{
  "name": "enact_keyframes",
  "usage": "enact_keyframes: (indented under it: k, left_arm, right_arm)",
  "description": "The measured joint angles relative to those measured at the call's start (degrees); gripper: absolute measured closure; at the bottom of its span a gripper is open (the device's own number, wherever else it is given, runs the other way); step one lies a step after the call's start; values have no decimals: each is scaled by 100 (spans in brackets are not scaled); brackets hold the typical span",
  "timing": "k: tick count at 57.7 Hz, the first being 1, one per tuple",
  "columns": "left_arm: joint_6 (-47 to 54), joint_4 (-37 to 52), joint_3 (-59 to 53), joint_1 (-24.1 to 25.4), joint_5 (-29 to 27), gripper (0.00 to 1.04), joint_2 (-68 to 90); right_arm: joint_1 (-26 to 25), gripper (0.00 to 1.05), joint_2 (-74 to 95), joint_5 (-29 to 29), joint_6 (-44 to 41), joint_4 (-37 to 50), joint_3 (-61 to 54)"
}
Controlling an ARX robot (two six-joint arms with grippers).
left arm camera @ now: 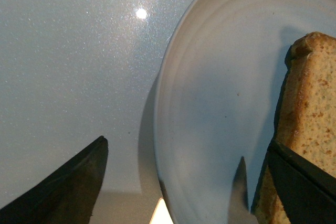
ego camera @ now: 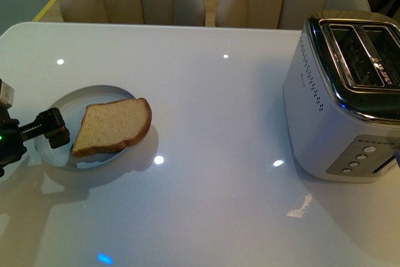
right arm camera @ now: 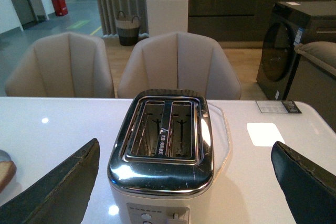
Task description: Left arm holds plate, right arm toasts bread
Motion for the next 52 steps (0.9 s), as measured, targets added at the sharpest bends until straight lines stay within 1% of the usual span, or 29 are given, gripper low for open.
enact_keyframes:
  k: [5,8,24,27,29,30,37,52]
  left_arm:
    - [-44,-31,22,-13,-4,34,61]
    - [-72,-94,52,-22,-26,44,85]
    - [-166,-411,175,-37,-35,87,118]
    - [-229,-422,179,-37,-24,94,116]
    - [-326,-455,203,-33,24,101,109]
    - [-361,-466,214,-31,46,102,103]
    - [-522,-509,149,-9,197,102,7]
    - [-643,-415,-455,160,542,102,-597]
  right_arm:
    - [0,9,0,0,0,0,0]
    - [0,9,0,0,0,0,0]
    - [0,9,0,0,-2,0,0]
    - [0,9,0,0,0,0,0]
    - [0,9,0,0,0,0,0]
    - [0,9,0,0,0,0,0]
    - [0,9,0,0,0,0,0]
    - [0,9,0,0,0,0,0]
